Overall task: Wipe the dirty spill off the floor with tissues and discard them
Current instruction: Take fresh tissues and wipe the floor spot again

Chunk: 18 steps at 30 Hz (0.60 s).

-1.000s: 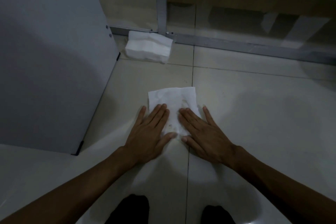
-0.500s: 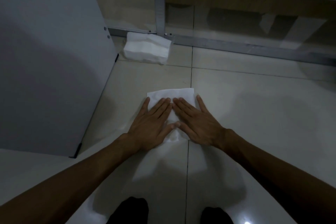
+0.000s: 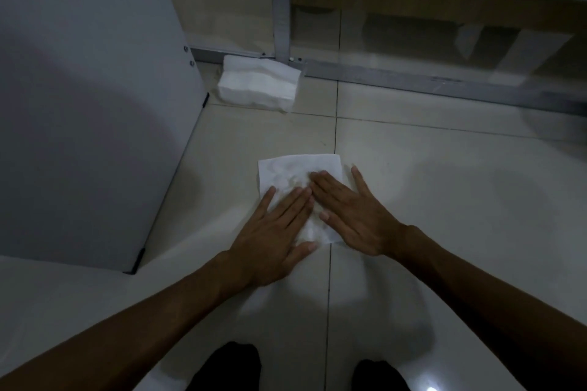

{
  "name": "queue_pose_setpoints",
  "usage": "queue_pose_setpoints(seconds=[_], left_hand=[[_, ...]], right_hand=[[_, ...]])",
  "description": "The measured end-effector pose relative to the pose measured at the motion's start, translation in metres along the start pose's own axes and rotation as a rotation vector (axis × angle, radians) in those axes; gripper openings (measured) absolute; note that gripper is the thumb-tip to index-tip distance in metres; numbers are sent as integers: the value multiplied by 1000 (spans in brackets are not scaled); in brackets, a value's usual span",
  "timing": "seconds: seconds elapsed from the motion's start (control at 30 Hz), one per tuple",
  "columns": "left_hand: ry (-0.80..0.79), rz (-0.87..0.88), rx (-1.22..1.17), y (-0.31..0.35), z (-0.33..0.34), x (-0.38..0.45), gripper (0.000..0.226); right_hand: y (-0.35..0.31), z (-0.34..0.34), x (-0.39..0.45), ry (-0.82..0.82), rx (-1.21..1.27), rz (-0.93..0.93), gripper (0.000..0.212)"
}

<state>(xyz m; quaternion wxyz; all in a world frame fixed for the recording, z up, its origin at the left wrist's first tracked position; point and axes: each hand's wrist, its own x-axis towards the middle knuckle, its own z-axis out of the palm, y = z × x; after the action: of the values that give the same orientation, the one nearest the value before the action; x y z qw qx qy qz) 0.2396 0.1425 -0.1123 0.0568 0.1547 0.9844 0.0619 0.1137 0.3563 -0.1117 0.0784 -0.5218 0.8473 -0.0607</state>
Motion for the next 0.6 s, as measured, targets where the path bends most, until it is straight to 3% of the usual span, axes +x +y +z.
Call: queue_pose_setpoints(seconds=[0.1, 0.2, 0.3, 0.43, 0.6], left_hand=[[-6, -10, -20, 0, -6, 1, 81], [11, -54, -71, 2, -12, 0, 82], [36, -107, -92, 0, -14, -5, 80], [-27, -140, -35, -6, -11, -8, 81], [7, -144, -34, -7, -8, -6, 80]], right_hand=[[1, -11, 4, -30, 226, 59, 62], [1, -20, 2, 79, 419, 155, 66], [-6, -21, -8, 147, 298, 153, 69], [-20, -7, -24, 14, 21, 80, 76], [-21, -4, -22, 22, -5, 106, 79]])
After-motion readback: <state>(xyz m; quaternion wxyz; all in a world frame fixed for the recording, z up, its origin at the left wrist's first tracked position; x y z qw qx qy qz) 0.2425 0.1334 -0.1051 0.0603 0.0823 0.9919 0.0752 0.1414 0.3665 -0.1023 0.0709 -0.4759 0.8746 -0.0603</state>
